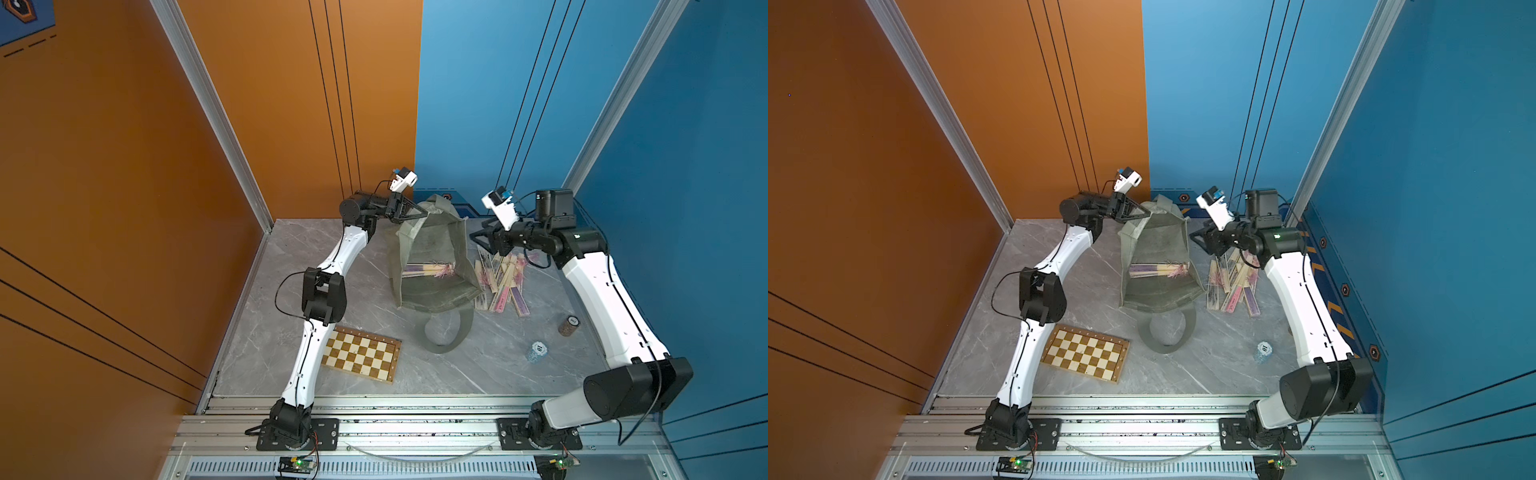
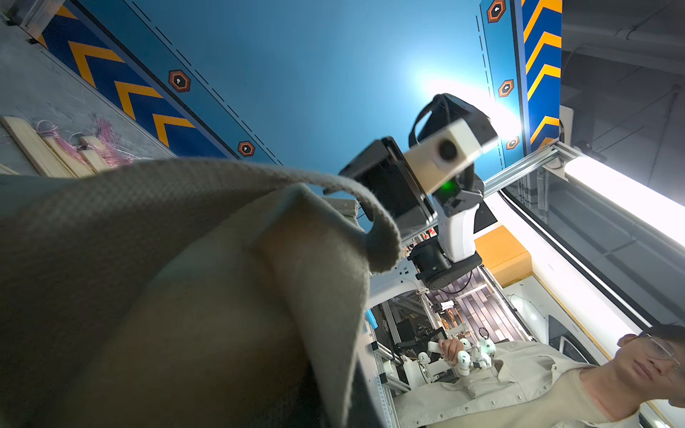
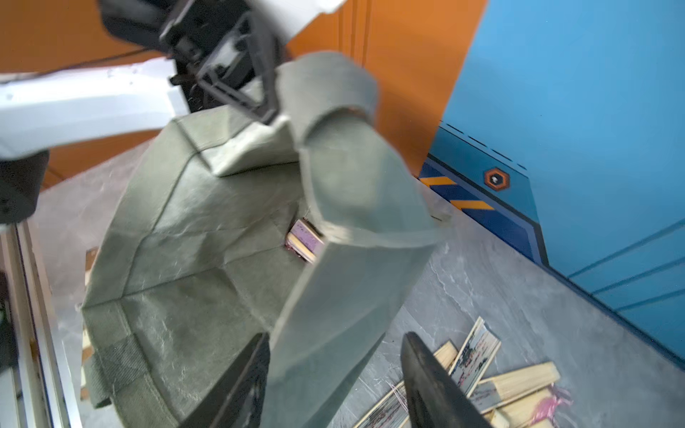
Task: Take out the folding fans from the tote bags
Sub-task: Place the folding fan at the center of the board, then pick up the folding fan from the canvas bag.
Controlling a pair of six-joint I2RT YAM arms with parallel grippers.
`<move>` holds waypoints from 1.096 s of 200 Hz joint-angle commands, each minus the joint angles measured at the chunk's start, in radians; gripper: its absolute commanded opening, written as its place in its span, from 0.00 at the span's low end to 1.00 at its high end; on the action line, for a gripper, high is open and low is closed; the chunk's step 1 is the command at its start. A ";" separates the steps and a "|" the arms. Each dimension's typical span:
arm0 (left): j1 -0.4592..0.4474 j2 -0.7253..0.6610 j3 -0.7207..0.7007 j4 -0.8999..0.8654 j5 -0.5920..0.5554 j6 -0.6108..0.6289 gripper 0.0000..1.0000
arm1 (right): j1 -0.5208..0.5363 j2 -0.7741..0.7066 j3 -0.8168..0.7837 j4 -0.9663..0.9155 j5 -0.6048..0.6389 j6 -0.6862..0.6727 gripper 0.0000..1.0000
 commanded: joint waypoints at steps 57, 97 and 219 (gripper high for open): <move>-0.015 -0.014 -0.013 0.041 0.075 -0.361 0.00 | 0.260 -0.066 -0.071 -0.056 0.308 -0.340 0.63; -0.019 -0.013 -0.013 0.042 0.076 -0.361 0.00 | 0.315 -0.034 -0.108 -0.038 0.281 -0.334 0.65; -0.015 -0.010 -0.011 0.042 0.071 -0.360 0.00 | 0.285 0.241 -0.212 0.286 0.444 -0.364 0.67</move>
